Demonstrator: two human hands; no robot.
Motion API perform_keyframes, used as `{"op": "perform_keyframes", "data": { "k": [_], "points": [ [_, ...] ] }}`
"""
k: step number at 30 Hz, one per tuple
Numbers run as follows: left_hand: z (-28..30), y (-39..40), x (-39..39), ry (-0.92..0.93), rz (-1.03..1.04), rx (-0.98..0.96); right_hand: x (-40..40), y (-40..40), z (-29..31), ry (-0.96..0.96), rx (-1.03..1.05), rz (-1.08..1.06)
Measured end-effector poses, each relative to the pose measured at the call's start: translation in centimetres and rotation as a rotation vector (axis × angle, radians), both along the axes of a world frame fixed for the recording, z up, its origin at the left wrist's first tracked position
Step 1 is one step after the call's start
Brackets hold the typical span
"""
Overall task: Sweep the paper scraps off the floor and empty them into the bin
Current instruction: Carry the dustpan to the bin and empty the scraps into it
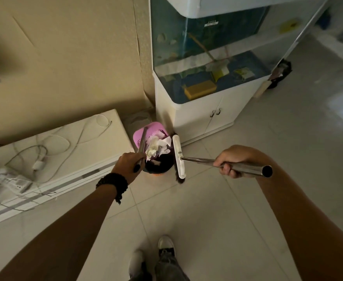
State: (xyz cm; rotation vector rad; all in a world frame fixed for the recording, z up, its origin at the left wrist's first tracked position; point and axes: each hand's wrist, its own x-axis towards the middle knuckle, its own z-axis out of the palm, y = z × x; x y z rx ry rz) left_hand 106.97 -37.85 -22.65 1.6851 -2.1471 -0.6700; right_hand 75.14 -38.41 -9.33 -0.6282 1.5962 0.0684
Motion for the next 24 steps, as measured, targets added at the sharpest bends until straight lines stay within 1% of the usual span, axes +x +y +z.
{"op": "perform_keyframes", "data": {
  "k": [10, 14, 19, 24],
  "points": [
    [-0.5, 0.3, 0.3, -0.040, -0.073, -0.007, -0.7, 0.6, -0.5, 0.015, -0.021, 0.008],
    [-0.6, 1.0, 0.4, -0.108, -0.126, 0.033, -0.8, 1.0, -0.5, 0.013, -0.051, -0.032],
    [0.0, 2.1, 0.6, -0.160, -0.173, -0.014, -1.0, 1.1, -0.5, 0.004, -0.050, -0.036],
    [1.0, 1.9, 0.4, -0.168, -0.164, -0.010, -1.7, 1.1, -0.7, -0.003, -0.053, -0.041]
  ]
}}
